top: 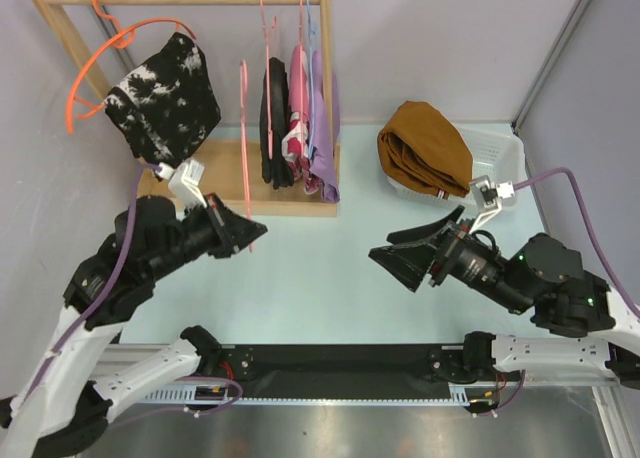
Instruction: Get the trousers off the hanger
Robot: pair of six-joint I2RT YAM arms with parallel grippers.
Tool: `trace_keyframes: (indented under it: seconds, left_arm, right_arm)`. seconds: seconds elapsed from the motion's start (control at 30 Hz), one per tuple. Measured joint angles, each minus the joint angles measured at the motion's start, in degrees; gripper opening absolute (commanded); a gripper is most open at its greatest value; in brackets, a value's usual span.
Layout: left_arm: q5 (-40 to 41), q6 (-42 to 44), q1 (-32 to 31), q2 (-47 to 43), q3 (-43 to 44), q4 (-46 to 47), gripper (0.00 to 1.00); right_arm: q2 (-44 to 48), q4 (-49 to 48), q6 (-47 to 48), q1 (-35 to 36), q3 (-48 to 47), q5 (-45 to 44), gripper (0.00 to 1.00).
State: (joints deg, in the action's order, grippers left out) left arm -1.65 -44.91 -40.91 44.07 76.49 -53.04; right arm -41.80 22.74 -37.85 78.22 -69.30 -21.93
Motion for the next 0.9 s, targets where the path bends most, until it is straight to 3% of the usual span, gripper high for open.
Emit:
trace_keyframes:
  seconds: [0.07,0.37,0.53,0.67,0.9]
  left_arm:
    - [-3.82,0.37,5.79,2.05,-0.02,2.32,0.0]
    - [-18.32,1.49,18.45,11.39,0.61,12.39,0.0]
    - [-28.13,1.05,29.35,17.27,2.91,17.77,0.0]
    - [-33.31,0.09,33.53,21.35,7.45,19.82,0.0]
    - [-37.97,-3.43,35.43,27.67,14.73,24.09,0.0]
  right_arm:
    - [1.77,2.51,-0.15,0.35,0.52,-1.51,1.0]
    - [3.76,12.28,0.02,0.61,0.94,-4.7,1.0]
    - [6.29,16.13,0.17,0.61,0.81,-5.33,1.0]
    - [8.72,18.4,0.15,0.59,0.79,-6.38,1.0]
    - [11.74,20.63,0.2,0.59,0.13,-8.31,1.0]
